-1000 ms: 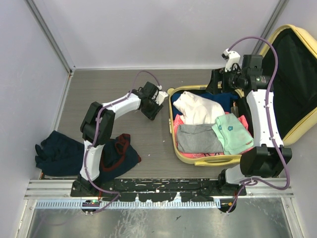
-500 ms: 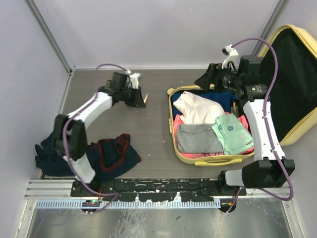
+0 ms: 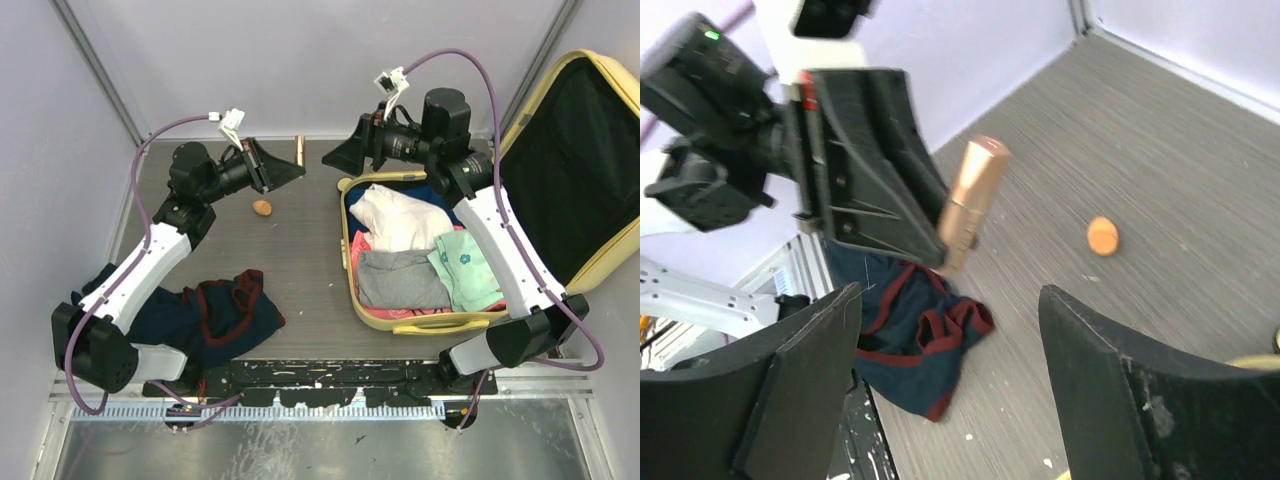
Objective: Pack the luggage
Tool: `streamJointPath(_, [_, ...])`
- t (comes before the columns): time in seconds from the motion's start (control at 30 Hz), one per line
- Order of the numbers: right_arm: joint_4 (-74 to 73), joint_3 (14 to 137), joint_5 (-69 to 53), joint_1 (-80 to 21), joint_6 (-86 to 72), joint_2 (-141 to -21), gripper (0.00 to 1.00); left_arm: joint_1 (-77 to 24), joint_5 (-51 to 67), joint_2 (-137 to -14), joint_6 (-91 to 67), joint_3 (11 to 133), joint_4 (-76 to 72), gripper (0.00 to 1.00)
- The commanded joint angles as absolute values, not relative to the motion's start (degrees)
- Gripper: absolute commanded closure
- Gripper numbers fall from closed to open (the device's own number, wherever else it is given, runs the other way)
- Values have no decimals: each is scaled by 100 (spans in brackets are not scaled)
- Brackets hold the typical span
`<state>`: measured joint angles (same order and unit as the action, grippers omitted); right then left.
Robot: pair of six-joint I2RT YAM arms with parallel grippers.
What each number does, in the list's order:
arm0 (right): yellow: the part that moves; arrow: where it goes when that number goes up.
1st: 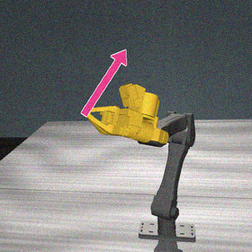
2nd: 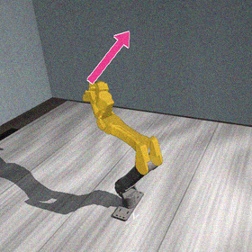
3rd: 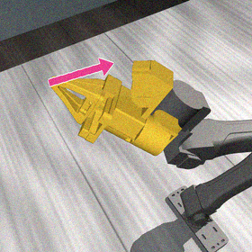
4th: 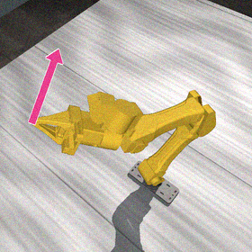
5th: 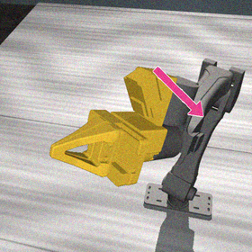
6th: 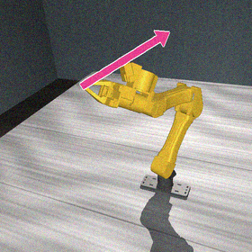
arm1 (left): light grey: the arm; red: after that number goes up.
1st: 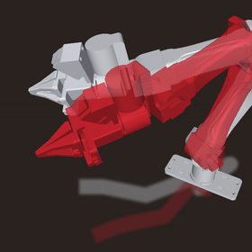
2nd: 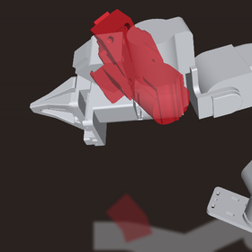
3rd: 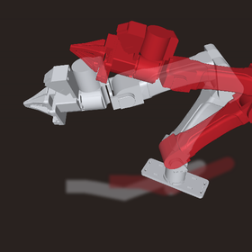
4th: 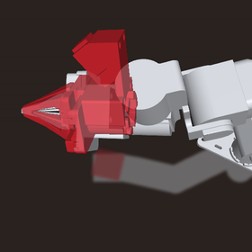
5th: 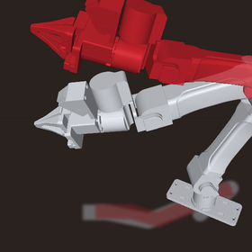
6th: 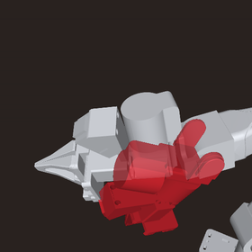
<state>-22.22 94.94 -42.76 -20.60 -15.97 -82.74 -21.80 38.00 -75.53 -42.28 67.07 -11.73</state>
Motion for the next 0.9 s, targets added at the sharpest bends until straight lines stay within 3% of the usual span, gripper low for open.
streamJointPath(0.0, [-1956,10162,-4196,-2467,-1588,-8298,26,-2181,3832,-7383,-5112,6588,-2324,99])
streamJointPath(0.13, [-1984,10244,-3686,-2700,-1655,-8434,35,-2352,3613,-7367,-5120,6525,-2503,99])
streamJointPath(0.6, [-1857,10231,-2562,-2900,-2812,-8717,35,-2501,3395,-7609,-4982,6739,-2706,99])
streamJointPath(0.87, [-1759,10053,-2504,-3029,-2957,-8813,49,-2552,3430,-7602,-4884,6794,-2709,98])
